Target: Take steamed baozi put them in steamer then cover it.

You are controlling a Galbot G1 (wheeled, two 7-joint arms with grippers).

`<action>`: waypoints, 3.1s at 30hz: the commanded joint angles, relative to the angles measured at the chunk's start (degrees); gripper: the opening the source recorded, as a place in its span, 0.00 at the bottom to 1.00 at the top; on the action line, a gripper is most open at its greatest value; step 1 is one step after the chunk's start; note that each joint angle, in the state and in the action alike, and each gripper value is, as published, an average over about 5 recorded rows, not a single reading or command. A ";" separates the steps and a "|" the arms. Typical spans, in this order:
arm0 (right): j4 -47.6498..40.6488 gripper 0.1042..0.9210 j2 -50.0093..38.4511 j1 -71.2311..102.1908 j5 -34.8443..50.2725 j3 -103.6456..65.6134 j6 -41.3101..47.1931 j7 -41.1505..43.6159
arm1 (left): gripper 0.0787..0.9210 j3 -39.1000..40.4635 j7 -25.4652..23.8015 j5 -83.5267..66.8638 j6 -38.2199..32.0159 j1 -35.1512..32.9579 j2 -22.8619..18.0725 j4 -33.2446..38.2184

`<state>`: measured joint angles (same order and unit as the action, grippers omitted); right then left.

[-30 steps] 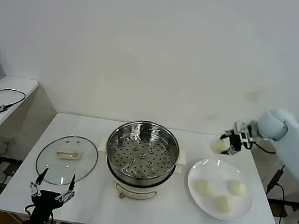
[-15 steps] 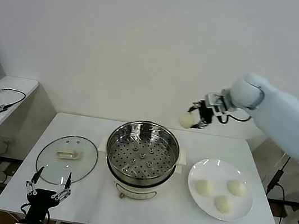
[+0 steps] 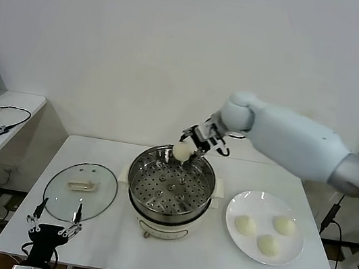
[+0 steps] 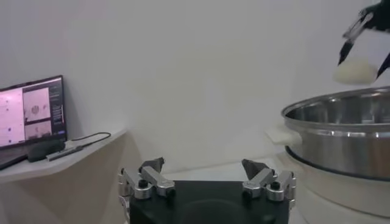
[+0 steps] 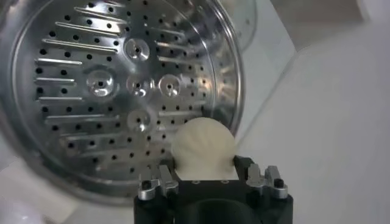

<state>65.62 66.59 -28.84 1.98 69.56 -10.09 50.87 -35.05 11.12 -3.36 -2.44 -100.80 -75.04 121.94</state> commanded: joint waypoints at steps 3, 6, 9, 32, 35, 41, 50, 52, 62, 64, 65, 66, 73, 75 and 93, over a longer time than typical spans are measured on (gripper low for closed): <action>-7.14 0.62 9.09 2.26 -10.99 3.47 -12.38 -1.38 | 0.88 -0.22 -0.09 -0.63 0.41 0.71 -0.08 -0.15; -8.28 0.62 9.61 2.97 -13.67 3.68 -14.22 -1.42 | 0.88 -0.32 -0.14 -0.87 0.53 1.07 0.06 -0.50; -9.90 0.62 10.03 3.80 -16.40 3.47 -16.36 -2.16 | 0.88 -0.27 -0.19 -0.99 0.62 1.32 0.11 -0.68; -8.94 0.85 8.54 0.78 -12.19 2.87 -15.89 -1.81 | 0.88 0.83 -0.27 0.05 1.22 0.47 -0.65 1.30; -3.65 0.88 5.77 -3.76 -6.31 4.20 -11.34 0.10 | 0.88 1.02 -0.30 0.01 1.72 0.32 -0.48 2.18; 9.57 0.88 -4.45 -12.16 6.65 7.20 2.49 3.27 | 0.88 1.28 0.88 -0.70 5.19 0.45 0.07 4.56; 27.46 0.88 -27.21 -15.08 11.92 7.45 23.03 5.20 | 0.88 1.36 1.37 -0.96 8.05 1.16 2.47 5.65; 29.24 0.88 -32.32 -13.61 11.03 6.73 24.98 5.66 | 0.88 1.59 1.29 -0.85 8.04 1.23 2.91 5.48; 32.19 0.88 -45.21 2.36 2.39 0.77 26.62 5.56 | 0.88 2.99 1.09 0.35 7.30 1.27 3.05 4.01; 31.95 0.88 -45.54 6.81 0.99 -2.16 26.65 5.38 | 0.88 2.89 1.03 0.58 7.27 1.18 2.90 3.89; 31.53 0.88 -45.40 9.48 0.13 -4.12 26.67 5.30 | 0.88 2.80 1.00 0.67 7.27 1.10 2.80 3.86; 30.92 0.88 -45.06 12.22 -0.75 -6.25 26.69 5.23 | 0.88 2.70 0.97 0.77 7.27 0.98 2.71 3.85; 25.59 0.88 -40.96 25.15 -4.81 -15.46 27.04 5.02 | 0.88 1.86 0.80 1.20 7.35 0.10 2.47 3.88; 24.11 0.88 -39.74 27.04 -5.42 -16.57 26.99 5.04 | 0.88 1.65 0.75 1.20 7.40 0.09 2.43 3.89; 12.22 0.88 -28.61 33.57 -7.72 -20.86 26.65 4.69 | 0.88 0.70 0.51 1.14 7.37 0.47 2.76 2.32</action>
<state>83.01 33.63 0.30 -4.62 51.65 16.12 55.67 -34.20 11.67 -2.20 4.89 -100.36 -72.40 124.58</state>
